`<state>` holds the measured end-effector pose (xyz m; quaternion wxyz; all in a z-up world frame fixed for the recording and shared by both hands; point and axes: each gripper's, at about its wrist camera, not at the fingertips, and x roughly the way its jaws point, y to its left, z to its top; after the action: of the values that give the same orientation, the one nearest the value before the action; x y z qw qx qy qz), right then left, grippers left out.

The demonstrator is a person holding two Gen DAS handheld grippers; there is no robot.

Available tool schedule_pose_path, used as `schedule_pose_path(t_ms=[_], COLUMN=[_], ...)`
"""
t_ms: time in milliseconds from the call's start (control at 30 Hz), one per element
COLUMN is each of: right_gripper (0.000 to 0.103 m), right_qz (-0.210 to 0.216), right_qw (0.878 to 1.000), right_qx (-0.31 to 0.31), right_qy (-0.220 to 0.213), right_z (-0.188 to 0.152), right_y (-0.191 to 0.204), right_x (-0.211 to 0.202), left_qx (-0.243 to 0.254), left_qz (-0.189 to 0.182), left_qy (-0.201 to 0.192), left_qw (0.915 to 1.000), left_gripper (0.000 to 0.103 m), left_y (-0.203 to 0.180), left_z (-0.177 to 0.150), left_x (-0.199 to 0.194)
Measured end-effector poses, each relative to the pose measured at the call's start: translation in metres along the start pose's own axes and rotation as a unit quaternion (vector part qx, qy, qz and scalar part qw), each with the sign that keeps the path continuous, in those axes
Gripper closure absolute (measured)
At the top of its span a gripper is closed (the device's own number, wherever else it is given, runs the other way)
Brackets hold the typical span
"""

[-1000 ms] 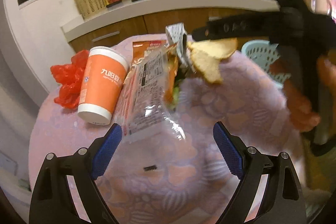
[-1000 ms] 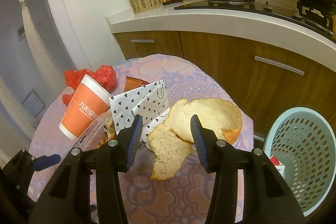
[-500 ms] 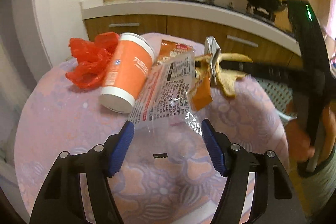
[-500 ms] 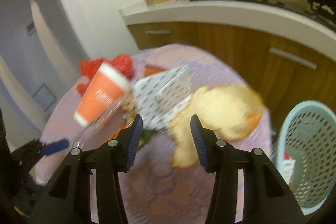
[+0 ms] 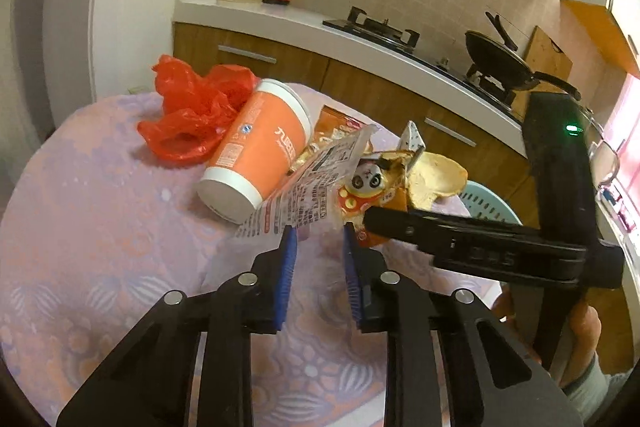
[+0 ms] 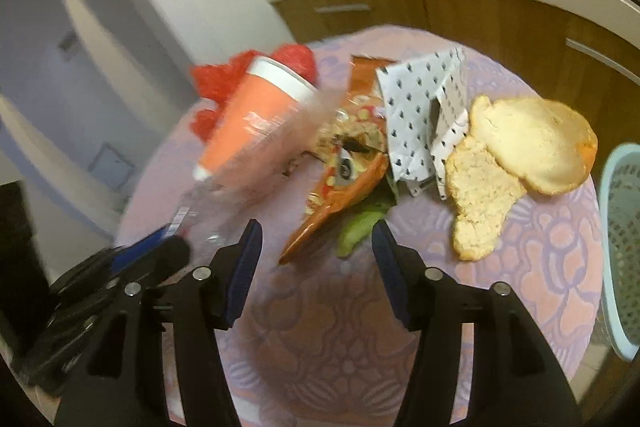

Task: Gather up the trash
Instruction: 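Grasp the clear plastic wrapper with the left tool while the right tool grasps the orange snack bag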

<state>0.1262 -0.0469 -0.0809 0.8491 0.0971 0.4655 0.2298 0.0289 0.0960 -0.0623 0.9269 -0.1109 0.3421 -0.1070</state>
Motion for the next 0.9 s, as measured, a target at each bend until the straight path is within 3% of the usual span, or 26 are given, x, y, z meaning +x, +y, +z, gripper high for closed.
schedule_pose_path(t_ms=[133,233,300,367,500,567,667,900], right_gripper=[0.05,0.078,0.087,0.095,0.099,0.1,0.1,0.1], right_qz=[-0.013,-0.03,-0.041,-0.045,-0.032,-0.024,-0.02,-0.021], right_qw=[1.0,0.999,0.999,0.999,0.999,0.999,0.999,0.995], right_qx=[0.021,0.014,0.01,0.005,0.002,-0.001,-0.014,-0.031], right_qy=[0.0,-0.005,-0.01,-0.012,-0.016,-0.024,-0.039,-0.088], right_z=[0.005,0.008,0.008,0.006,0.0,-0.003,-0.006,-0.01], right_y=[-0.005,0.0,0.003,0.004,0.001,0.001,0.004,0.004], right_x=[0.008,0.012,0.012,0.011,0.004,-0.002,-0.015,-0.058], left_qx=[-0.001,-0.003,0.002,0.009,0.0,-0.009,-0.025,-0.017], left_qz=[0.005,0.038,0.086,0.101,0.082,0.071,0.06,0.041], left_qy=[-0.002,-0.008,-0.012,-0.013,-0.012,-0.014,-0.016,-0.072], left_qw=[1.0,0.9992,0.9963,0.9947,0.9966,0.9974,0.9978,0.9964], left_gripper=[0.083,0.078,0.075,0.074,0.078,0.098,0.101,0.102], left_y=[0.002,0.007,0.009,0.014,0.023,0.025,0.025,0.004], left_z=[0.001,0.002,0.003,0.004,0.008,0.009,0.008,0.013], left_x=[-0.003,-0.003,-0.001,0.001,0.005,0.006,0.004,-0.026])
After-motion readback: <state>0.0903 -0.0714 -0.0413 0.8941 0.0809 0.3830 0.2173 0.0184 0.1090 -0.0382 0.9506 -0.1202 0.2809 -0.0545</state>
